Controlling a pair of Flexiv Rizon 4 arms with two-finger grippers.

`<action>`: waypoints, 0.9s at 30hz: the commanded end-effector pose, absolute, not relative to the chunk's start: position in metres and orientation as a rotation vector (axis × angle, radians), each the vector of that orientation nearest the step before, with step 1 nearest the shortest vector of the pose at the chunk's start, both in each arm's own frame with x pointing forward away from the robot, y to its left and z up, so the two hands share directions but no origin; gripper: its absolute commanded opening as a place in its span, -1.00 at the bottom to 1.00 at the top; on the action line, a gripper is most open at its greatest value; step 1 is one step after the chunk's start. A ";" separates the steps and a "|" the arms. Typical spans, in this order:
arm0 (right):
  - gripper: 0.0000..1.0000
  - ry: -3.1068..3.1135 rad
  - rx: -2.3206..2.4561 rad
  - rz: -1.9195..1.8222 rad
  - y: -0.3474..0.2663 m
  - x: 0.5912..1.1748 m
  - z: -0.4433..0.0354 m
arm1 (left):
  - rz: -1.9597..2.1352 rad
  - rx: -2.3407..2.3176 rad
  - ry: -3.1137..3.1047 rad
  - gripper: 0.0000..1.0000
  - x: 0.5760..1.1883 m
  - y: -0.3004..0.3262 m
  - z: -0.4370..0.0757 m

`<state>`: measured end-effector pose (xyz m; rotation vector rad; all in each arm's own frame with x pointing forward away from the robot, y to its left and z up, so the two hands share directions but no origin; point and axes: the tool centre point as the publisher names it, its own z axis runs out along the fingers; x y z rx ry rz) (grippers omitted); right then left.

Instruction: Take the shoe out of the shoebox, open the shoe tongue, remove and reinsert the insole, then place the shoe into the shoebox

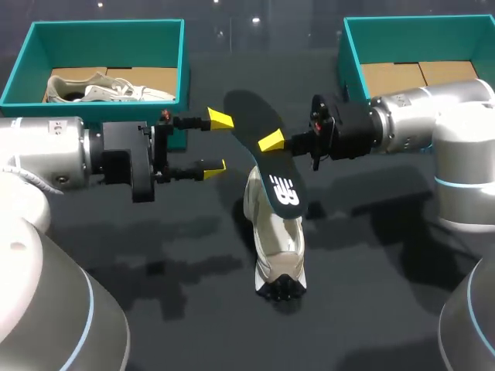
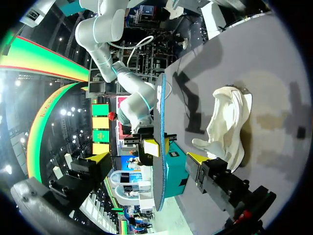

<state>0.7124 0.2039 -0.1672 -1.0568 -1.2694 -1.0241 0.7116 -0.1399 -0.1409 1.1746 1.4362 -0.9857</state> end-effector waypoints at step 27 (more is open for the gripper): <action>-1.00 -1.208 -1.106 -1.016 0.203 0.682 -0.207 | -0.757 1.538 1.844 1.00 0.741 -0.111 -0.107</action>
